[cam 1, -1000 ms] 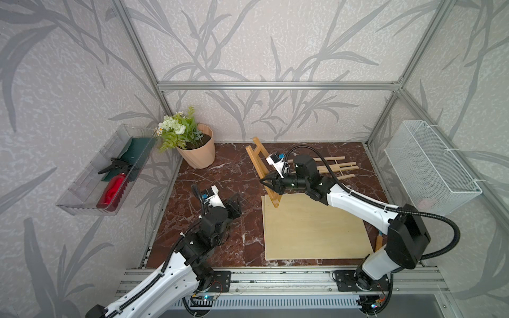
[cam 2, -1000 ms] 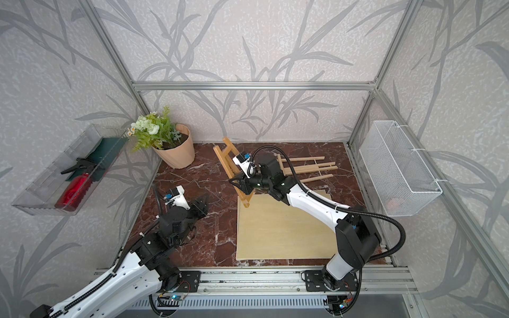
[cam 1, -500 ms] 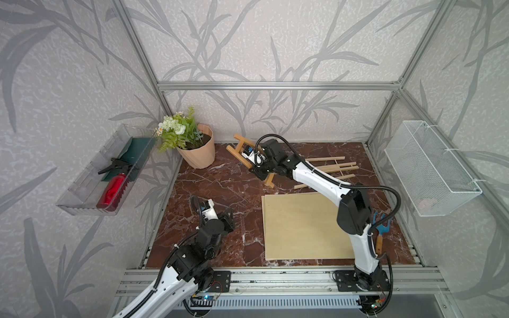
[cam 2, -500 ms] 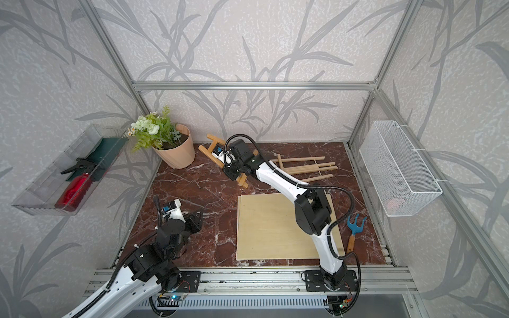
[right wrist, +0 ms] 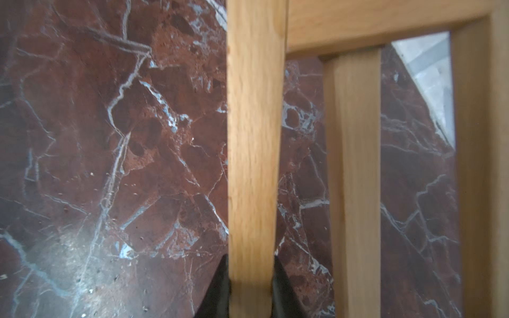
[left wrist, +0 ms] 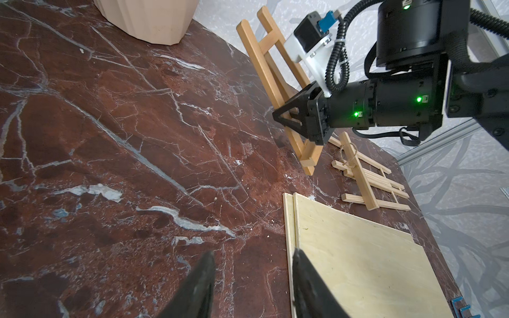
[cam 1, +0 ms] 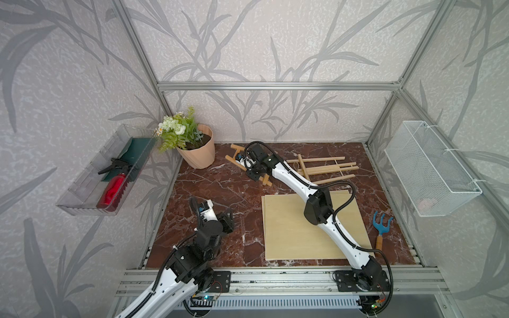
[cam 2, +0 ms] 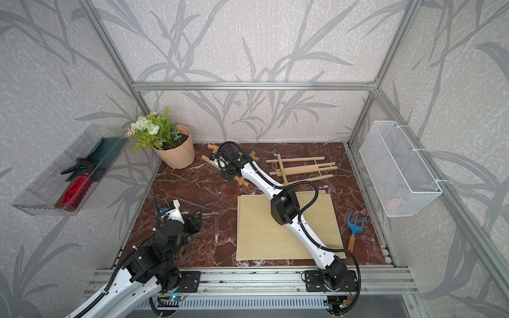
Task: Disassemble the easel
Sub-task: Place the easel at the center of the board.
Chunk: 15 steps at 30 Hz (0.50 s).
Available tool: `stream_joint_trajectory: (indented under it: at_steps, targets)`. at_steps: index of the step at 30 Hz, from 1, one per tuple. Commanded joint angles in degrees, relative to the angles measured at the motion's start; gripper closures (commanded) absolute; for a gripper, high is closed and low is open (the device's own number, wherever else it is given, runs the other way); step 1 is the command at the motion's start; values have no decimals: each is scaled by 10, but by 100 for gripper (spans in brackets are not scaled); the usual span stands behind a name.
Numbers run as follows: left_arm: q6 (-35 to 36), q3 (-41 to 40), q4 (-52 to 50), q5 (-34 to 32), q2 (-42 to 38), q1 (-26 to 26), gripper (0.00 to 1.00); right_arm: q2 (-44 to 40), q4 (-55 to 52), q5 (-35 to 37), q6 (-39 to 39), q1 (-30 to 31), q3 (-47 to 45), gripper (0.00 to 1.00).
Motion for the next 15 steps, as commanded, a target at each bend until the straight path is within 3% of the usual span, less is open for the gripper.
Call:
stream_joint_trajectory:
  at_steps: [1, 8, 15]
  targets:
    - [-3, -4, -11, -8, -8, -1, 54, -14, 29, 16, -15, 3, -7, 100]
    - [-7, -10, -8, -9, -11, -1, 53, 15, 68, 8, -2, 3, -15, 96]
    - [-9, -14, -3, -9, -11, -1, 53, 21, 94, 9, 13, -3, -34, 83]
